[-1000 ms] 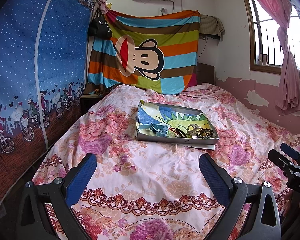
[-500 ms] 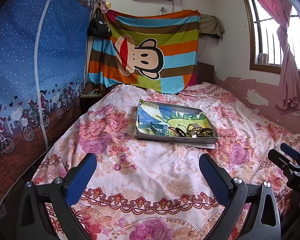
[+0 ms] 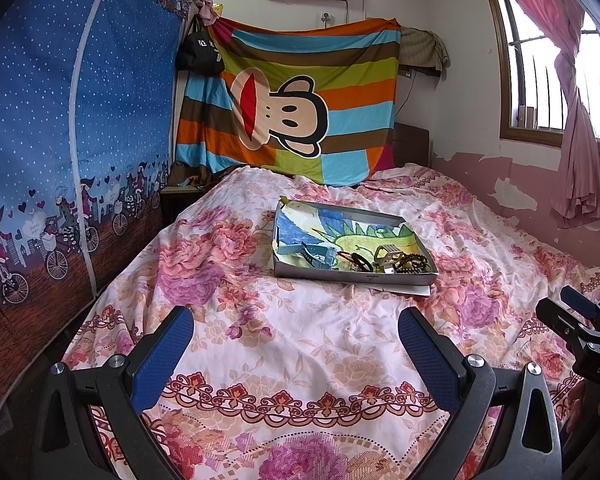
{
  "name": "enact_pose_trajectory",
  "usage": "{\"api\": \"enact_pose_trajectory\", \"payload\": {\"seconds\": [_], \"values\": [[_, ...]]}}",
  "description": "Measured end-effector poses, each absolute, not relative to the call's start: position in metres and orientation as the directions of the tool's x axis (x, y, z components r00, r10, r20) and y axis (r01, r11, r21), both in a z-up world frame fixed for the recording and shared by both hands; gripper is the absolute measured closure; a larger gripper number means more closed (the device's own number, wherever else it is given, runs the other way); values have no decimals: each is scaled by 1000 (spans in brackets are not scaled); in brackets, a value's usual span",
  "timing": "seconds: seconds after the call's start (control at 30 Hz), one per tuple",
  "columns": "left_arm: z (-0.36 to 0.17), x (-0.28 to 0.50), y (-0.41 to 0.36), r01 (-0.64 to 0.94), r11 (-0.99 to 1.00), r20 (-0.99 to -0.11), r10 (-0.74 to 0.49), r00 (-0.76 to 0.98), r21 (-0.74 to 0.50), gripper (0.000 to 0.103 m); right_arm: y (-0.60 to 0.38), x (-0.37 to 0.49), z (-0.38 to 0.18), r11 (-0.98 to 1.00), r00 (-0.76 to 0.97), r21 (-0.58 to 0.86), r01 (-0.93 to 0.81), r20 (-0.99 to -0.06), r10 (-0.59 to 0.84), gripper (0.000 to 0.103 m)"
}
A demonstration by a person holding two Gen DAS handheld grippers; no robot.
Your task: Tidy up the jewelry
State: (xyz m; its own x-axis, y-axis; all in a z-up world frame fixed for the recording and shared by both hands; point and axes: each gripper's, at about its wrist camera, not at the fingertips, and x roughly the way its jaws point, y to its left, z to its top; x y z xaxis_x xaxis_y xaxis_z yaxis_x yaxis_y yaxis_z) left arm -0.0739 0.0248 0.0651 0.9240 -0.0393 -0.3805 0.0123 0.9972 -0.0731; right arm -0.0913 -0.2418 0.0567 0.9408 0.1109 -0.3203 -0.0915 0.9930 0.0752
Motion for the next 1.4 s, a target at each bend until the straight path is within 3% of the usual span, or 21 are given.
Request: {"api": "enact_pose_trajectory", "payload": {"seconds": [1.4], "values": [[45, -62, 22, 11, 999, -436, -26, 900, -38, 0, -240, -72, 42, 992, 922, 87, -87, -370, 113, 1]]}}
